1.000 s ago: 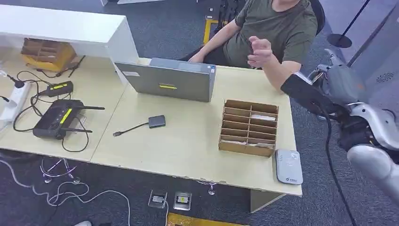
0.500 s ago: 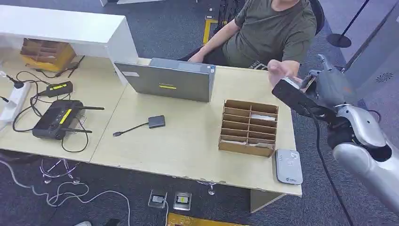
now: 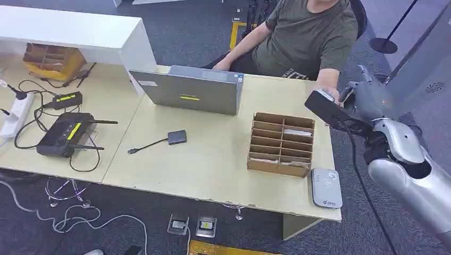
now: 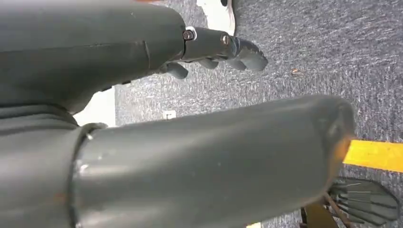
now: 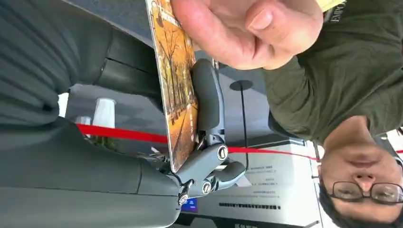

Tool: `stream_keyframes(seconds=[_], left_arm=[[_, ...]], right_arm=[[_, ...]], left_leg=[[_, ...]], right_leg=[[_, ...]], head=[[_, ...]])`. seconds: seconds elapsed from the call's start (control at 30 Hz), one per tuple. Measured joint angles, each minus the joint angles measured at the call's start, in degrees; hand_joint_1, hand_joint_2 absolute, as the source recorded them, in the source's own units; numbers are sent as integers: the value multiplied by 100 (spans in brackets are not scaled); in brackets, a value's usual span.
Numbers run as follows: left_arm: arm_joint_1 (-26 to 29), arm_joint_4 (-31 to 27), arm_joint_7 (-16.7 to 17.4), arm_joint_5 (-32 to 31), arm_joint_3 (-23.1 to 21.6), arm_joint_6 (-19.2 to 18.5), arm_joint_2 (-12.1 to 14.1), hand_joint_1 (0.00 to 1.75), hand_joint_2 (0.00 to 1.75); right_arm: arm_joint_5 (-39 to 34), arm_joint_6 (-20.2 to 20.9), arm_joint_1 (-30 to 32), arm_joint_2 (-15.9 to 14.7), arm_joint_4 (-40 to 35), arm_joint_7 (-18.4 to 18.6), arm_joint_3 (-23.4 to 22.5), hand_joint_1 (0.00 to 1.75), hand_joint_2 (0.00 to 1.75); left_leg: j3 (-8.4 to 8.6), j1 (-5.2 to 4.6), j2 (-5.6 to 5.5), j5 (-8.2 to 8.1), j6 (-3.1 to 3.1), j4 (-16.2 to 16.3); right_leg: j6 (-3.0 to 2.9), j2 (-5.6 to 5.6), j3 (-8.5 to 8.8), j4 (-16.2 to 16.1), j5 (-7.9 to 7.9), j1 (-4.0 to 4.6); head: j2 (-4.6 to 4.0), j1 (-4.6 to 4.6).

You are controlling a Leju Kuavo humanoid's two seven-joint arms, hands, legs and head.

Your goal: Pass the card to the sensor for recognition and then transmit it.

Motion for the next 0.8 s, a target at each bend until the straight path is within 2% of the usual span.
stream_keyframes(seconds=[0.33, 0.6, 0.67, 0.77, 0.8], left_arm=[[45, 0, -24, 109, -11, 53, -13, 0, 0], [132, 0, -118, 136, -9, 118, -13, 0, 0], [149, 0, -120, 153, -9, 133, -11, 0, 0], [179, 0, -118, 164, -9, 184, -4, 0, 0], [190, 0, -118, 171, -9, 190, -2, 0, 0]], right_arm=[[238, 28, 34, 48, 15, -109, 72, 0, 0], [479, -2, 421, -164, -857, -284, 94, 0, 0], [406, -136, 555, -241, -1117, -199, 87, 0, 0], [22, -162, 831, -330, -1467, 221, 52, 0, 0], [7, -138, 922, -372, -1582, 238, 55, 0, 175]], left_leg=[[4, 0, 2, 0, 0, 1], [6, 0, 3, 0, 0, 1], [6, 0, 3, -1, 0, 0], [7, 0, 3, 0, 0, 0], [7, -1, 3, -1, 0, 0]], right_leg=[[0, 3, 0, 0, 1, 0], [-1, 5, -1, -1, 0, 0], [-1, 4, 0, -2, 0, 0], [-1, 8, 0, -2, 0, 0], [-1, 10, 1, -2, 0, 0]], head=[[0, 0], [0, -2], [0, 0], [0, 2], [0, -2]])
